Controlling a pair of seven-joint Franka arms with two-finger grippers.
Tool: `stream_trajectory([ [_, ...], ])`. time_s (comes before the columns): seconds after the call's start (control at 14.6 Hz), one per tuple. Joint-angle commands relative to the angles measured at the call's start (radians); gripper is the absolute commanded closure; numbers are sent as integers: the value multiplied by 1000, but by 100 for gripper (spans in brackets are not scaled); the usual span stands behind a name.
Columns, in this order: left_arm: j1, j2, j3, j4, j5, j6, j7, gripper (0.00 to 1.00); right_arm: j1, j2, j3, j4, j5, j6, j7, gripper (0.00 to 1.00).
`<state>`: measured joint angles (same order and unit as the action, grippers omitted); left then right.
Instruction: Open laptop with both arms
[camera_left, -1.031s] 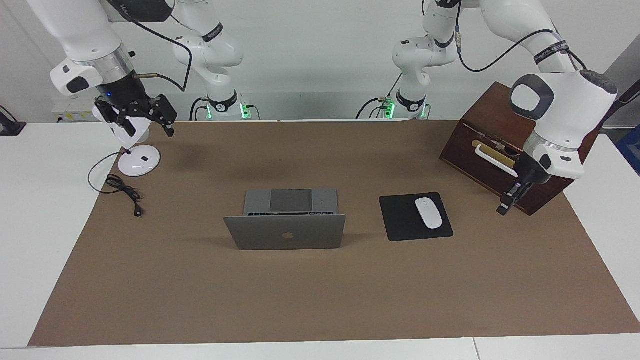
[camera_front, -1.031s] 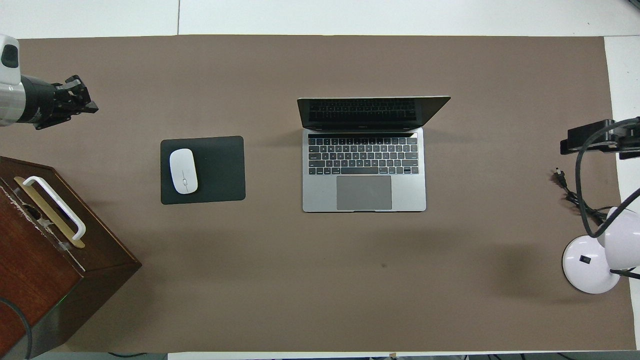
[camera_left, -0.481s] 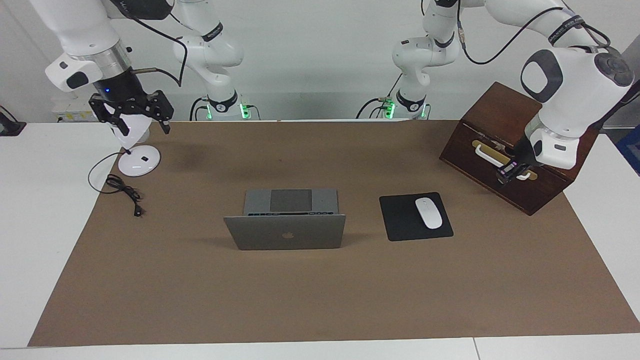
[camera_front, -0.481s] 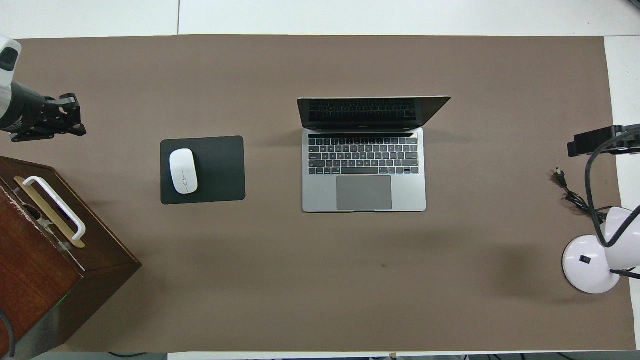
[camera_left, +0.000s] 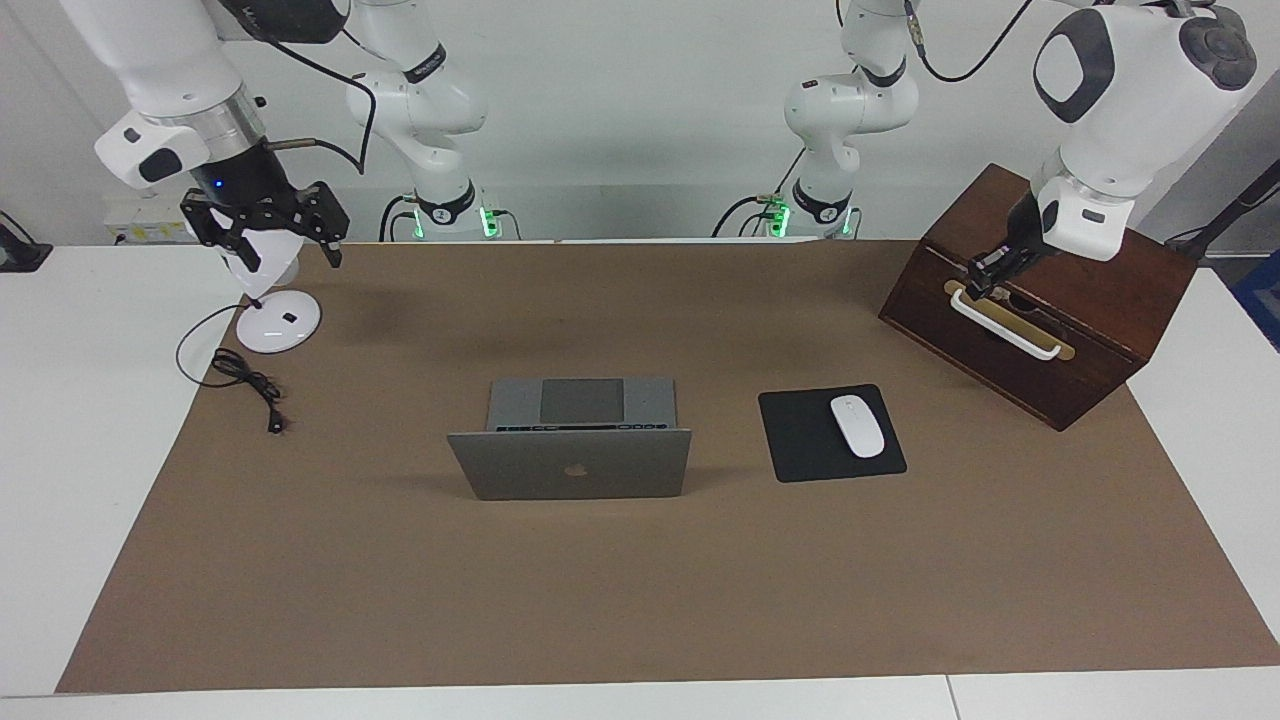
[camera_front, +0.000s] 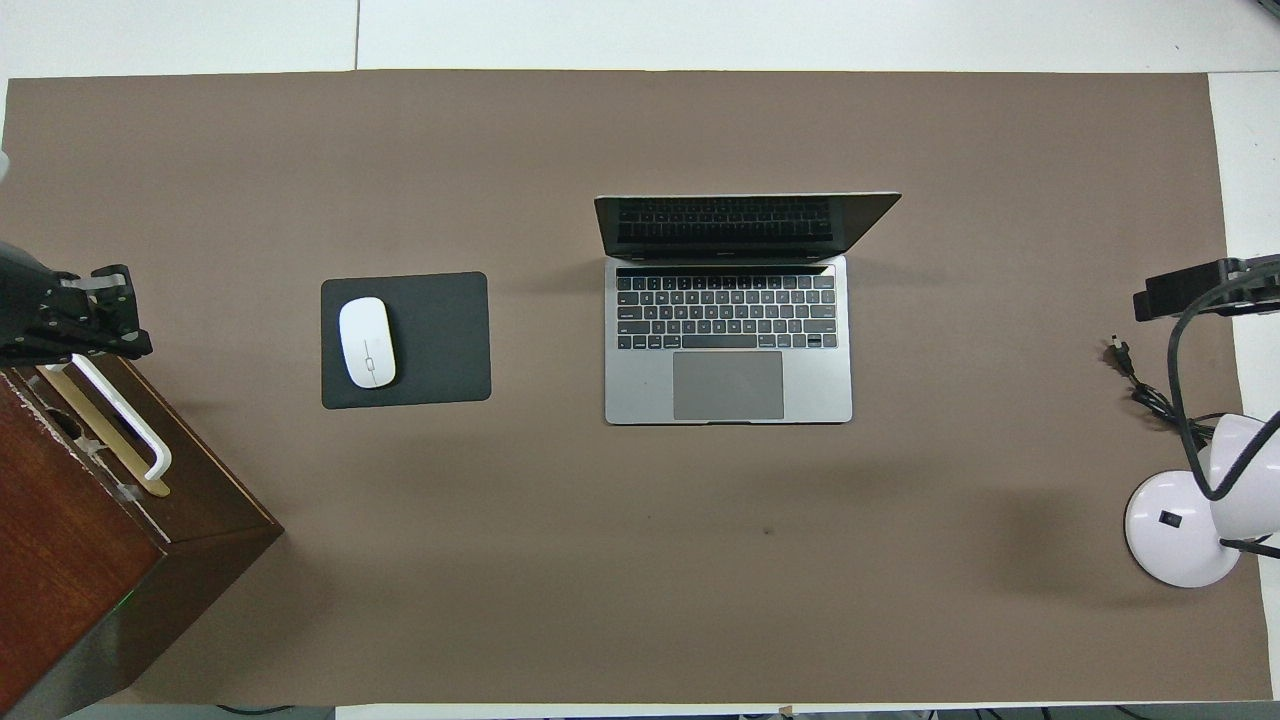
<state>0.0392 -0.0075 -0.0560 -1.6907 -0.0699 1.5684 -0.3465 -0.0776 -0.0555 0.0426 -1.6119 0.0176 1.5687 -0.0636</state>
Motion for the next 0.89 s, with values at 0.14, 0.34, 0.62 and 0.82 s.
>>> stream_trajectory([
  [0.14,-41,-51,13,-84,13,39,11,0,-21,-38,14,-37,-15,-45,-19,0],
  [0.34,-56,-48,21,-80,13,67,12,0,-21,-37,11,-34,-15,-39,-21,0],
  [0.62,-79,-57,22,-89,13,70,9,0,-19,-37,2,-33,-13,-38,-19,0],
  [0.82,-74,-69,41,-138,13,134,11,0,-19,-35,2,-29,-13,-36,-19,0],
])
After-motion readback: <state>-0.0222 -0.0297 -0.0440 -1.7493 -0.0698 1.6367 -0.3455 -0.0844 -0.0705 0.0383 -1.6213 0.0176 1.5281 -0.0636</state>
